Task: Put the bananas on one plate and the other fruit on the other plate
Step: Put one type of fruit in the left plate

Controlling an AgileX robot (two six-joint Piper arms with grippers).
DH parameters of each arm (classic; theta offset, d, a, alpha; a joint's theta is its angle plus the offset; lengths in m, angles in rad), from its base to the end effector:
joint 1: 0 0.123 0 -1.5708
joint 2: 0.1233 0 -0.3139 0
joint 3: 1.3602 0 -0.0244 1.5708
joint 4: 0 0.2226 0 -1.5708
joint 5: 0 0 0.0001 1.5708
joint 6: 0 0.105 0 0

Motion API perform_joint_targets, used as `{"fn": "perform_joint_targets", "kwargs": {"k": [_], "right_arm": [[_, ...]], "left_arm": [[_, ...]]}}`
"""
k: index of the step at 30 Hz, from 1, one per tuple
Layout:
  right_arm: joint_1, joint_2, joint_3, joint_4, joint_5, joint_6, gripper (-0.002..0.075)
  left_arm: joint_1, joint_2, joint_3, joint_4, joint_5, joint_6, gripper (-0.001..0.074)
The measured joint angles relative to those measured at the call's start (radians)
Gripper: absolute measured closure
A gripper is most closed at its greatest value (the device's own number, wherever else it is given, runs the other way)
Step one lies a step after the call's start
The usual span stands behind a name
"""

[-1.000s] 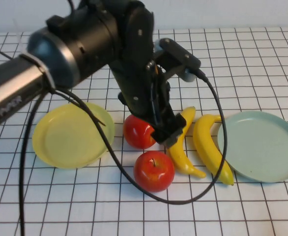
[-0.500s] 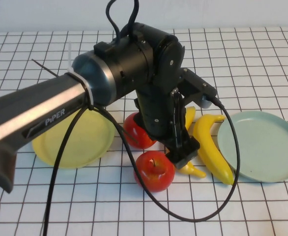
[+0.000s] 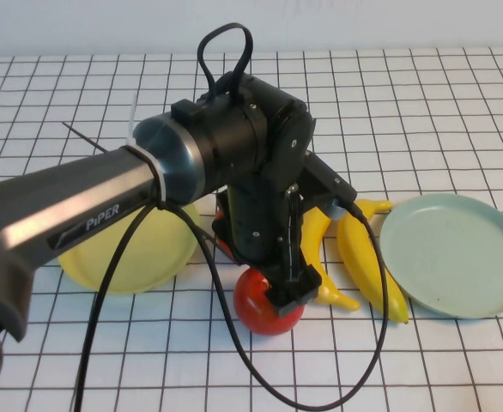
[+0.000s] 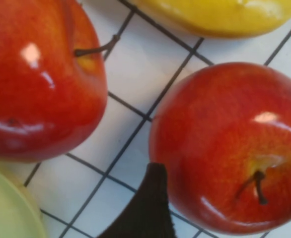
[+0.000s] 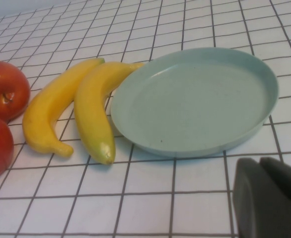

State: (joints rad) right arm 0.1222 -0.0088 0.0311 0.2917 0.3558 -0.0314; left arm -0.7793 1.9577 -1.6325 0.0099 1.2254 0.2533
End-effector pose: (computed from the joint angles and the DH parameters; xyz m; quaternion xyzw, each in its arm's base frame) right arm 0.0078 0.0116 0.1690 0.0179 0.7973 0.1486 0.5847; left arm 0.2757 -0.2710 0.2638 0.4942 0.8677 -0.0094 0.0531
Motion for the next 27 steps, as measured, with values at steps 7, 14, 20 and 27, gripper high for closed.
{"fn": "perform_joint_targets", "kwargs": {"k": [7,14,20,27], "right_arm": [[0.0,0.0,0.0,0.0,0.0,0.0,0.0743],[0.0,0.0,0.0,0.0,0.0,0.0,0.0743],[0.0,0.0,0.0,0.0,0.0,0.0,0.0743],[0.0,0.0,0.0,0.0,0.0,0.0,0.0743]], "left_arm": [[0.0,0.002,0.0,0.026,-0.002,0.002,0.0066],[0.0,0.029,0.0,-0.02,-0.002,0.003,0.0066],[0.0,0.029,0.0,-0.027,-0.002,0.003,0.0066],[0.0,0.04,-0.003,-0.034,-0.002,0.003,0.0066]]}}
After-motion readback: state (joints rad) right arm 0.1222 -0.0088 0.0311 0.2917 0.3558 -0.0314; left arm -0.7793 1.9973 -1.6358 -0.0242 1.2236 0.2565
